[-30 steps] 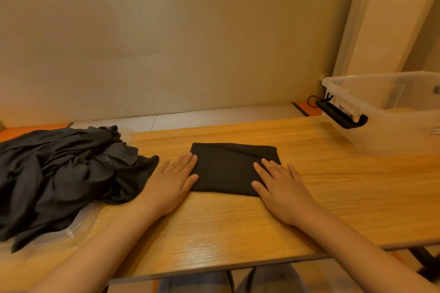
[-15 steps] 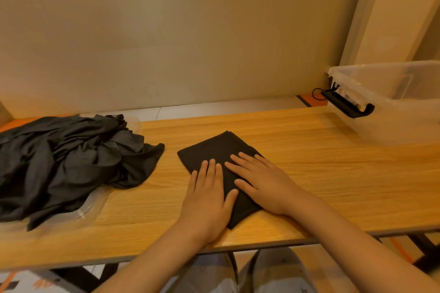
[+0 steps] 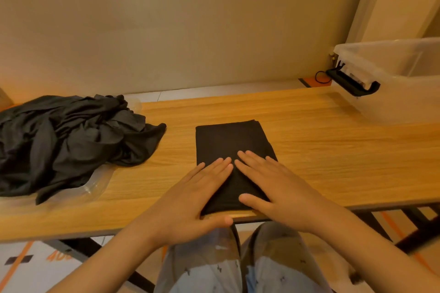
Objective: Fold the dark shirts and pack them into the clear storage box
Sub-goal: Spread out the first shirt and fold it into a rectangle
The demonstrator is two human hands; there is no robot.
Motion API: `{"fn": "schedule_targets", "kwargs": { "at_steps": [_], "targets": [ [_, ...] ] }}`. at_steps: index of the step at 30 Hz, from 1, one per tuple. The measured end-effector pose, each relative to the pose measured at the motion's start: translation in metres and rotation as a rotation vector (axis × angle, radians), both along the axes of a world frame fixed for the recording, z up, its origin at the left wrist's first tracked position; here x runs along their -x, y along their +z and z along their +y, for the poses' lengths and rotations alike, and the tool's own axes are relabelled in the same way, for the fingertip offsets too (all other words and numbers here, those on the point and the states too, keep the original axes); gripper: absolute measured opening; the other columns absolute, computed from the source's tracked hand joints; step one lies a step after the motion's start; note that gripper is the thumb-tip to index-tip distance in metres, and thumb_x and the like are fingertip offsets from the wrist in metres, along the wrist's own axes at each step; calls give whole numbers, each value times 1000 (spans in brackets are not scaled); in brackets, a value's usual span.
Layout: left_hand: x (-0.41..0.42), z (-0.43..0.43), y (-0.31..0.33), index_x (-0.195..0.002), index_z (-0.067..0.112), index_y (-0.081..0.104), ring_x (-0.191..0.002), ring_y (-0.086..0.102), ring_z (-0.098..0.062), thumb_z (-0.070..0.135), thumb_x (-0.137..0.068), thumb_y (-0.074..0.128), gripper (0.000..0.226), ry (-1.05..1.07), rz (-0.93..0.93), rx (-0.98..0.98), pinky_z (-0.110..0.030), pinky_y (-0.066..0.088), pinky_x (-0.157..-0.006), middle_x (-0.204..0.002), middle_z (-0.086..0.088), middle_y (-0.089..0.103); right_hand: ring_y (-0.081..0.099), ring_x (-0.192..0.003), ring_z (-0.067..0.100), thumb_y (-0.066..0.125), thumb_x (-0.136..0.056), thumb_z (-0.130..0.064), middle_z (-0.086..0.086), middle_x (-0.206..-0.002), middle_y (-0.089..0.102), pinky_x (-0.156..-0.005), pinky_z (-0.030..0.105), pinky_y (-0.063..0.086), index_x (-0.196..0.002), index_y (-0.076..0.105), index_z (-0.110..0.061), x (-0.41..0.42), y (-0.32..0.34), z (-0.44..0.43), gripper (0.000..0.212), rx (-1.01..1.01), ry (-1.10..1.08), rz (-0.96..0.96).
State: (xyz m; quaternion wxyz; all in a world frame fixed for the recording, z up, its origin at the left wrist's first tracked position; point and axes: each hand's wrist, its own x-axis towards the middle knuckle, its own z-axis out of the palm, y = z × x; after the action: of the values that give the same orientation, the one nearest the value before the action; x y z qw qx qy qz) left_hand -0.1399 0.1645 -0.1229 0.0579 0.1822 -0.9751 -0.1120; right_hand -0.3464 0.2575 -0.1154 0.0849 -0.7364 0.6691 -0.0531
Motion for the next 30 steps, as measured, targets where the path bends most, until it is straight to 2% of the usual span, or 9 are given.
{"fn": "schedule_targets", "kwargs": {
  "at_steps": [3, 8, 13, 17, 19, 21, 23, 26, 30],
  "targets": [
    [-6, 1, -12, -155, 25, 0, -146, -11, -1, 67, -88, 47, 92, -34, -27, 155, -24, -9, -118, -161, 10, -6, -21, -141, -3, 28, -81, -81, -18, -157, -14, -117, 25, -14, -153, -5, -34, 10, -12, 16, 91, 17, 83, 72],
    [-10, 11, -19, -152, 17, 25, -146, 22, -14, 37, -85, 68, 83, -39, 30, 292, -32, 14, -118, -158, -2, 27, 39, -137, 16, 74, -71, -45, 1, -148, 43, -113, 38, 29, -145, 40, -20, 13, -37, 30, 85, 348, 136, 125],
    [-22, 16, -25, -148, 17, 36, -143, 28, -13, 15, -72, 78, 86, -73, 66, 310, -31, 17, -117, -154, 0, 35, 42, -135, 15, 58, -86, -23, 3, -143, 50, -113, 33, 30, -138, 49, -16, 22, -46, 47, 53, 535, 235, 22],
    [-29, 17, -19, -146, 29, 38, -143, 23, 0, 42, -97, 44, 52, -65, 142, 27, -19, 10, -118, -153, 14, 34, 47, -130, 6, 55, -88, -28, -5, -136, 57, -108, 27, 38, -131, 58, -20, 30, -38, 54, 44, 476, 255, -79],
    [-30, 16, -12, -141, 47, 40, -138, 27, 9, 59, -96, 35, 47, -22, 176, -224, -19, 20, -116, -147, 32, 34, 53, -121, -2, 55, -86, -33, -15, -127, 62, -99, 24, 45, -127, 60, -30, 30, -26, 56, 41, 405, 176, -246],
    [-29, 15, 1, -130, 55, 49, -126, 45, 8, 45, -95, 51, 37, 53, 265, -407, -19, 39, -104, -131, 35, 51, 60, -106, -7, 55, -84, -39, -24, -113, 66, -88, 20, 48, -117, 63, -40, 27, -8, 56, 33, 326, 74, -451],
    [-24, 17, 19, -112, 44, 66, -102, 63, -1, 30, -88, 62, 28, 127, 416, -520, -17, 49, -83, -104, 19, 69, 63, -94, -4, 61, -87, -36, -24, -98, 68, -79, 16, 48, -102, 68, -42, 25, 10, 48, 17, 267, 0, -625],
    [-9, 6, 42, -92, 30, 74, -88, 65, -3, 33, -84, 69, 9, 253, 523, -606, -14, 49, -71, -87, 13, 72, 62, -82, 0, 66, -87, -24, -16, -82, 68, -67, 15, 46, -84, 70, -33, 29, 34, 24, 10, 261, -111, -751],
    [18, -38, 57, -86, 26, 69, -78, 65, 1, 21, -88, 65, 6, 424, 419, -617, -13, 50, -66, -82, 12, 72, 64, -82, 8, 64, -89, -31, -3, -87, 70, -71, 27, 54, -94, 70, -20, 43, 43, -26, 13, 106, -325, -770]
  ]
}}
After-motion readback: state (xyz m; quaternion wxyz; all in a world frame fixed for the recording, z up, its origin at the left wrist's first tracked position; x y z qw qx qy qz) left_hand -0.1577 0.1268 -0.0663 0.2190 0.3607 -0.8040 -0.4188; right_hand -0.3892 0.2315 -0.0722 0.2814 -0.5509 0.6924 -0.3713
